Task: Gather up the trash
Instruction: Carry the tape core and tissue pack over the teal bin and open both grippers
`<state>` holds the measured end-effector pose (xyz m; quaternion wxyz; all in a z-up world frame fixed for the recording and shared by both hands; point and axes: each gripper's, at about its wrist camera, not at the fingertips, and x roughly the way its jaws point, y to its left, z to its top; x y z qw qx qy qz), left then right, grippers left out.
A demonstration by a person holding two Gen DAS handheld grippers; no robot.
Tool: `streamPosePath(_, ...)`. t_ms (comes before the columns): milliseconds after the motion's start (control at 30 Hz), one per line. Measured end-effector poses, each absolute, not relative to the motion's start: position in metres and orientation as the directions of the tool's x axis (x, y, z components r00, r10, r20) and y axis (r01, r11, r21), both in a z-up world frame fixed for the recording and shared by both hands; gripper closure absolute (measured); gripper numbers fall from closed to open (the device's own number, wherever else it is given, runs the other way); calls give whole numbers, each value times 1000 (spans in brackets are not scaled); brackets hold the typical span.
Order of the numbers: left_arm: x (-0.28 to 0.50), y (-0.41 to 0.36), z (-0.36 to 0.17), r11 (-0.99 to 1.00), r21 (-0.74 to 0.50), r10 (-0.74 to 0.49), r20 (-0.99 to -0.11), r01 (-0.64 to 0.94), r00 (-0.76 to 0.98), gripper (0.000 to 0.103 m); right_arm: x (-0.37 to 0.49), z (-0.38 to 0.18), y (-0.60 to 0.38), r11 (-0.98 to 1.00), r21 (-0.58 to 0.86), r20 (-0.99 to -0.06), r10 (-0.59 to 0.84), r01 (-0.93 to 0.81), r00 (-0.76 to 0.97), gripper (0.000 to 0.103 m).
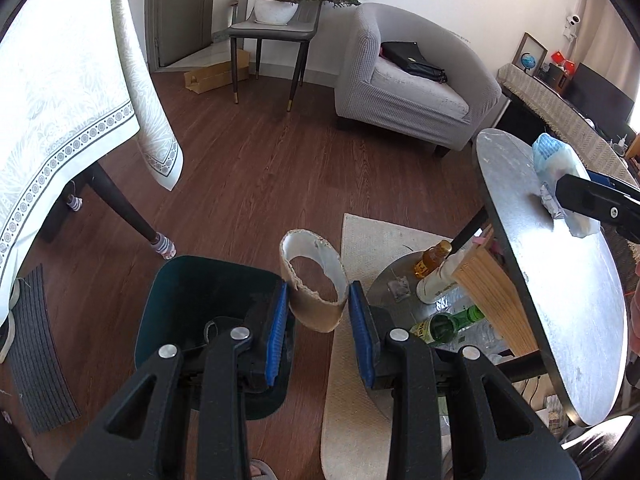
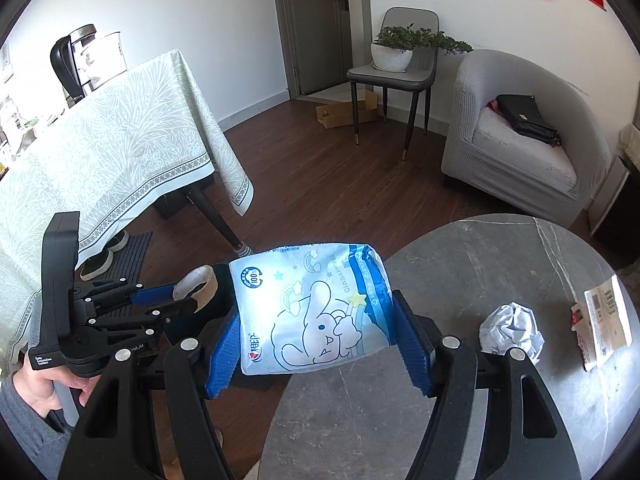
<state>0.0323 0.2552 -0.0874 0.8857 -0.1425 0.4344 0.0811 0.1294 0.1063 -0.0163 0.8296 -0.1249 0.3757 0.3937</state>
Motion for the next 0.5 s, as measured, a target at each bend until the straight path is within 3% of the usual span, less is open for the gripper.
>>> streamPosePath(500, 3, 329, -142, 894, -189, 39, -870, -406, 491, 70, 108, -50, 197, 554, 112, -759, 583, -825, 288, 34)
